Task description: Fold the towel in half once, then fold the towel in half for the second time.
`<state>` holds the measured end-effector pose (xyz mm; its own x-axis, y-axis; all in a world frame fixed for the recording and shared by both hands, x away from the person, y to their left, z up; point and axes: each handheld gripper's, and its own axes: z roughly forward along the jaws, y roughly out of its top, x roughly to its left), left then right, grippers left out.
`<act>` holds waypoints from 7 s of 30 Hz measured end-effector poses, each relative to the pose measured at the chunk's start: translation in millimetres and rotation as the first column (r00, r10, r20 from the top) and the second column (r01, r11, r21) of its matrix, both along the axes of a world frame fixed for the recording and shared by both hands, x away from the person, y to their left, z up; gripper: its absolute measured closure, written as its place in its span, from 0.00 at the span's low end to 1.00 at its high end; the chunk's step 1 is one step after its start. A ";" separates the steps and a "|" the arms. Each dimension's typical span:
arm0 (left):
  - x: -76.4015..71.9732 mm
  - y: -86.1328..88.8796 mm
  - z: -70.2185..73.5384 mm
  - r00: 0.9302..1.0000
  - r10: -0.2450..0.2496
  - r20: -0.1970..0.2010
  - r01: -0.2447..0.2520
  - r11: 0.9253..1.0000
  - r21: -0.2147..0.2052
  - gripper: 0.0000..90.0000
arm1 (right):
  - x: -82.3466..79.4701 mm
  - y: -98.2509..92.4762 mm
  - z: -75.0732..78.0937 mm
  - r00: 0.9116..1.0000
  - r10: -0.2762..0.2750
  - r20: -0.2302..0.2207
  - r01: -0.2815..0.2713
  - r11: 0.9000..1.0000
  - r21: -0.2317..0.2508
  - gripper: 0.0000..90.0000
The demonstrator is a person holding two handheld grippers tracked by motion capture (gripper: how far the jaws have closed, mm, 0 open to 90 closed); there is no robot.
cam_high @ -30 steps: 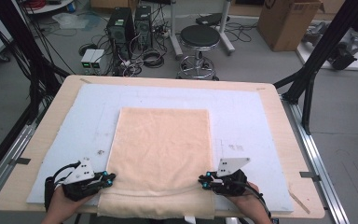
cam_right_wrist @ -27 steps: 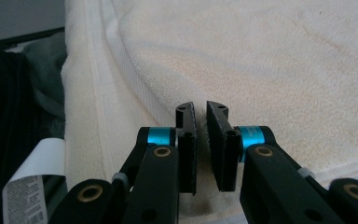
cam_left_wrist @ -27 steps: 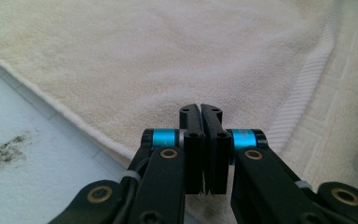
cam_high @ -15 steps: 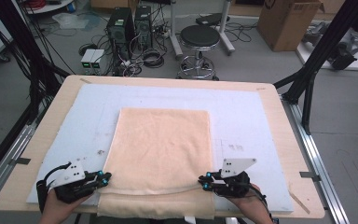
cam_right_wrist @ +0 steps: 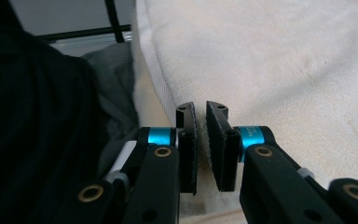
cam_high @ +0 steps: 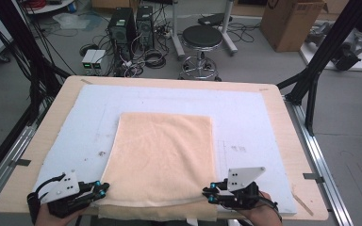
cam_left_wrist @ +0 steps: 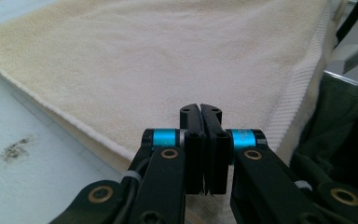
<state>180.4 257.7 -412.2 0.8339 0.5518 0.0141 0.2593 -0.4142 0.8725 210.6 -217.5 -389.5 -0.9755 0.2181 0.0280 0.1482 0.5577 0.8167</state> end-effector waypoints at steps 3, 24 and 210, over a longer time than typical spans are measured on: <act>-8.5 -0.6 -1.1 1.000 -0.010 0.001 0.010 1.000 0.014 0.97 | -8.9 0.3 1.6 1.000 0.031 -0.005 -0.031 0.999 -0.008 0.92; -2.2 -17.9 -15.7 0.997 -0.067 -0.040 0.068 0.997 0.042 0.64 | 2.5 11.2 -29.3 0.994 0.073 -0.080 -0.076 0.996 -0.041 0.67; 261.0 -18.8 -35.8 0.856 0.464 -0.228 -0.477 0.879 0.002 0.80 | 250.9 -4.1 -49.3 0.854 -0.499 -0.148 0.481 0.865 -0.143 0.80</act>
